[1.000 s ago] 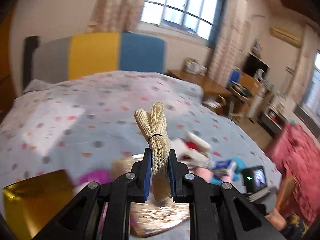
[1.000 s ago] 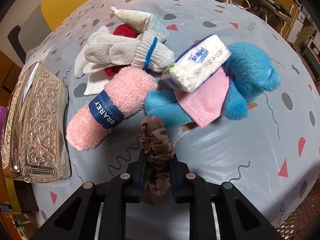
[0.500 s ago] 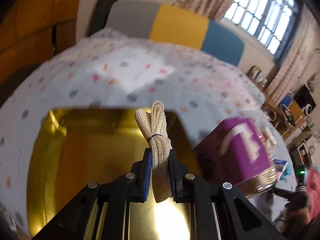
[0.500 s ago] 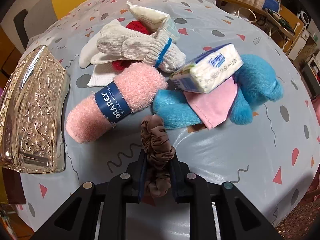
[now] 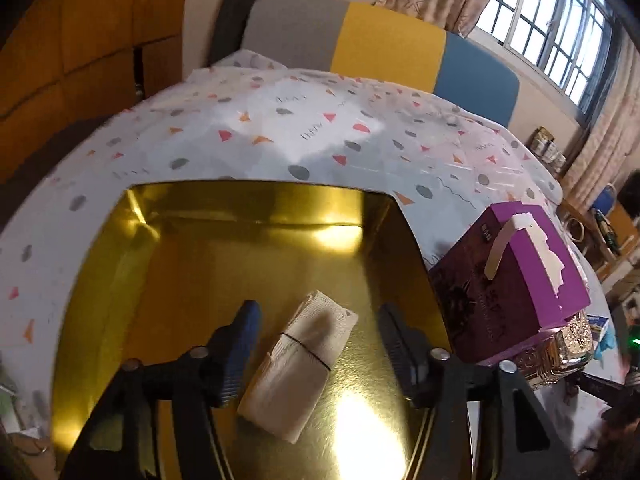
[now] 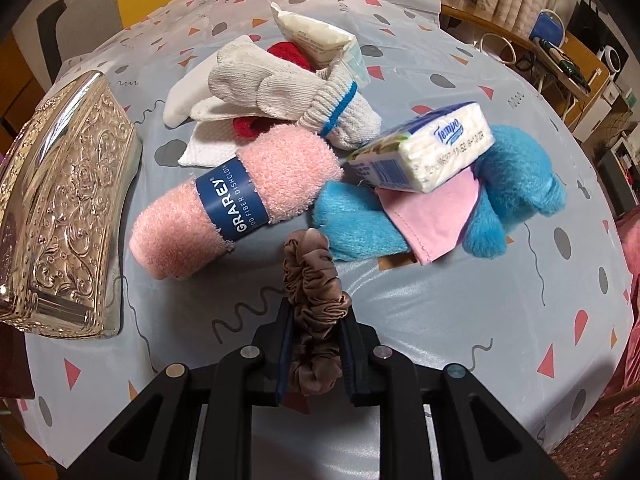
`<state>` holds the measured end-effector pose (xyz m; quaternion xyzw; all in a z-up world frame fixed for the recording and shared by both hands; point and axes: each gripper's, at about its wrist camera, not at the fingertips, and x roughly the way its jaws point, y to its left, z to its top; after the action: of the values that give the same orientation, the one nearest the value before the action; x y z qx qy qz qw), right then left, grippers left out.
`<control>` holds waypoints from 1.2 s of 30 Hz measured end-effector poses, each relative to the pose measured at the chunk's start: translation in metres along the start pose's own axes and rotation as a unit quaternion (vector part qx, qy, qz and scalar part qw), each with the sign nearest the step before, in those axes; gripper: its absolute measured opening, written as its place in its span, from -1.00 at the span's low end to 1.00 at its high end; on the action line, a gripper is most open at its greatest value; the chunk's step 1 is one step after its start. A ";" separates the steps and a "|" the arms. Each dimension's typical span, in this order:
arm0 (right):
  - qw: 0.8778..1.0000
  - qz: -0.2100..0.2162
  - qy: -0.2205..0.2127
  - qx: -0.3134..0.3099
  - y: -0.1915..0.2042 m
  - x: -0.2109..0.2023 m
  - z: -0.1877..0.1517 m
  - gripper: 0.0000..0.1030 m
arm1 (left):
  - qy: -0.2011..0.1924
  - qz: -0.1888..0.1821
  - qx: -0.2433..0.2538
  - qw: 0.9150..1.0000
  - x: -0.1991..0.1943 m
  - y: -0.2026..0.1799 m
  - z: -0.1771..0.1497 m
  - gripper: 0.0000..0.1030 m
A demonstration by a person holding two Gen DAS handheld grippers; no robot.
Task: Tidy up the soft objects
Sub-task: 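Lift the brown scrunchie with the right gripper and drop it into the gold tray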
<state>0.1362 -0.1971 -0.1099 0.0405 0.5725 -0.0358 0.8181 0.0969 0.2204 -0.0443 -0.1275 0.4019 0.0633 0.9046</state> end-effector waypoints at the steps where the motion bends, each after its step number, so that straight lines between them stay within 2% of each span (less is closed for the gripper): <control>1: 1.000 0.000 0.000 -0.001 0.001 0.000 0.000 -0.61 | -0.005 0.000 -0.002 1.000 -0.006 0.000 -0.001 0.35; 5: 1.000 0.000 -0.002 -0.001 0.003 0.000 -0.001 -0.61 | -0.030 0.004 -0.002 1.000 -0.030 0.000 -0.007 0.79; 10: 1.000 0.012 -0.006 -0.009 0.003 -0.007 -0.004 -0.62 | -0.050 0.032 0.010 0.998 -0.054 -0.004 -0.019 1.00; 15: 1.000 0.011 -0.009 -0.014 0.008 -0.011 -0.009 -0.62 | -0.054 0.055 0.009 0.997 -0.067 -0.005 -0.028 1.00; 22: 1.000 0.017 -0.017 -0.014 0.012 -0.016 -0.017 -0.62 | -0.087 0.069 -0.003 0.994 -0.086 -0.002 -0.038 1.00; 27: 1.000 0.017 -0.024 -0.010 0.015 -0.022 -0.022 -0.62 | -0.083 0.051 -0.008 0.995 -0.088 0.002 -0.043 1.00; 32: 0.999 0.039 -0.033 0.009 0.014 -0.033 -0.026 -0.63 | -0.073 0.083 0.011 0.994 -0.082 -0.002 -0.050 1.00; 36: 0.997 0.061 -0.048 0.019 0.015 -0.048 -0.018 -0.63 | -0.067 0.063 0.006 0.996 -0.079 0.001 -0.055 1.00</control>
<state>0.1040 -0.1798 -0.0704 0.0891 0.5285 0.0015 0.8443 0.0045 0.2049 -0.0209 -0.0922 0.3477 0.1258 0.9245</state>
